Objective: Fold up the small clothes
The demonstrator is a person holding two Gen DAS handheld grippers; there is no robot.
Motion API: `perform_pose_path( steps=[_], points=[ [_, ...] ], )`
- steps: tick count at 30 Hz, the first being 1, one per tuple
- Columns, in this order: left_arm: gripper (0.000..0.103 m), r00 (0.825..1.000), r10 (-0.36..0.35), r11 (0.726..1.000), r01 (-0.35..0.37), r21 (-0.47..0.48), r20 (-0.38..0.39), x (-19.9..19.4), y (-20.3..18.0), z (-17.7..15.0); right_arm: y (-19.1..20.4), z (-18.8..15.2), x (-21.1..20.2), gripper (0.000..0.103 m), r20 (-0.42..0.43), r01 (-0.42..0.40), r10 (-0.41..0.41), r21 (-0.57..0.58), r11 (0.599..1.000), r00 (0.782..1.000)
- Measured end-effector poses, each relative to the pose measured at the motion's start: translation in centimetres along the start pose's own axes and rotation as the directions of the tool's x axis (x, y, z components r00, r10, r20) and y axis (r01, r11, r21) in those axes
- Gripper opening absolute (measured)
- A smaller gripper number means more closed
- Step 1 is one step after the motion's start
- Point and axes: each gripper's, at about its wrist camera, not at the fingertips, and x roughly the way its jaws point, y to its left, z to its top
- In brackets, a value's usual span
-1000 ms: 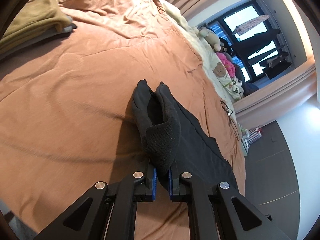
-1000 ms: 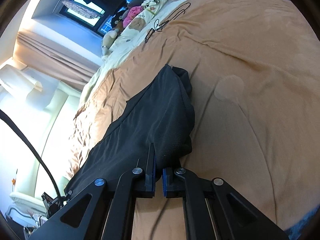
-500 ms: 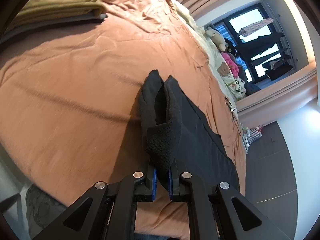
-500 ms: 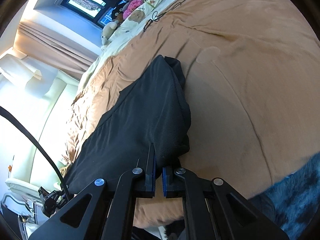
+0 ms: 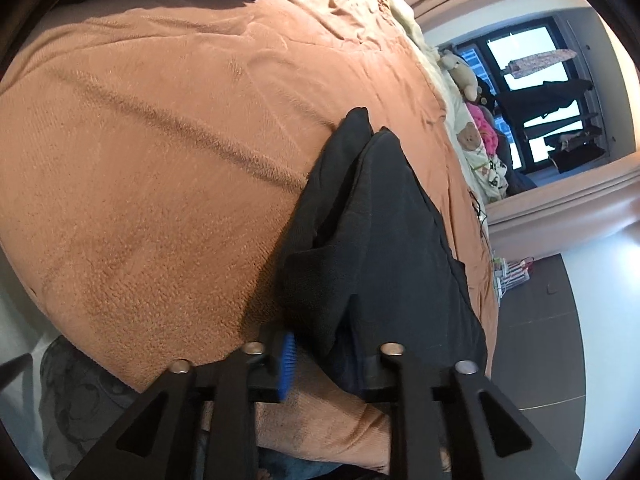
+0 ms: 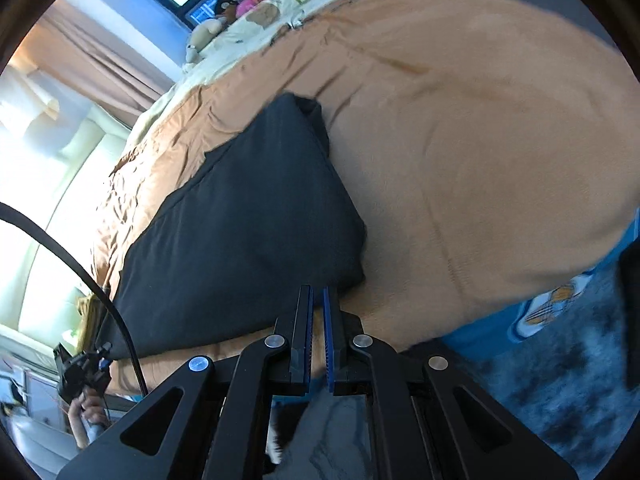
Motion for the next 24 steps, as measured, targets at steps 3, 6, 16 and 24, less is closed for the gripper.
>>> perform_pose_path(
  steps=[3, 6, 16, 24],
  points=[
    [0.044, 1.0, -0.028, 0.999, 0.028, -0.018, 0.0, 0.2, 0.2, -0.2, 2.2, 0.3, -1.5, 0.002, 0.03, 0.02, -0.018, -0.068, 0.997, 0.999],
    [0.044, 0.999, -0.043, 0.999, 0.043, -0.024, 0.002, 0.3, 0.2, -0.2, 4.6, -0.2, -1.5, 0.002, 0.033, 0.03, -0.026, -0.122, 0.992, 0.999],
    [0.043, 0.998, -0.062, 0.997, 0.062, -0.045, 0.003, 1.0, 0.7, 0.4, 11.2, -0.4, 4.7, 0.002, -0.021, -0.028, 0.024, -0.224, 0.974, 0.999],
    [0.024, 0.996, -0.088, 0.994, 0.087, -0.065, -0.005, 0.8, 1.6, 0.3, 15.7, 0.7, 11.3, 0.002, -0.096, -0.057, 0.027, -0.33, 0.942, 0.995]
  ],
)
